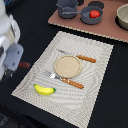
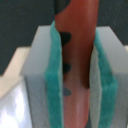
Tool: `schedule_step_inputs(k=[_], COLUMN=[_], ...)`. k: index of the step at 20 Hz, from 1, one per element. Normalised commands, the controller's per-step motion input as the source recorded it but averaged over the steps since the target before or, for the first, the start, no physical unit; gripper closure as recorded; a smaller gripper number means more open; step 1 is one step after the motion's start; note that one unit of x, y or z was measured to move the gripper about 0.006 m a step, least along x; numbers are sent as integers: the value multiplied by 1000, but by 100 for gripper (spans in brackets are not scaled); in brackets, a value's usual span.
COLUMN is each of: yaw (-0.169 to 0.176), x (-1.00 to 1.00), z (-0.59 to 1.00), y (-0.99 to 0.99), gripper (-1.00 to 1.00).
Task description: Interact with the objects in diverse but meaningful ways.
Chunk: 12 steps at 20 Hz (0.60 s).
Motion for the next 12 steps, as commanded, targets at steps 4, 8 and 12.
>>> schedule_step_inputs(k=[4, 8, 12], yaw=[3, 0, 0], x=[-364, -99, 28], z=[763, 615, 461], y=[885, 959, 961], gripper=[100, 100, 100])
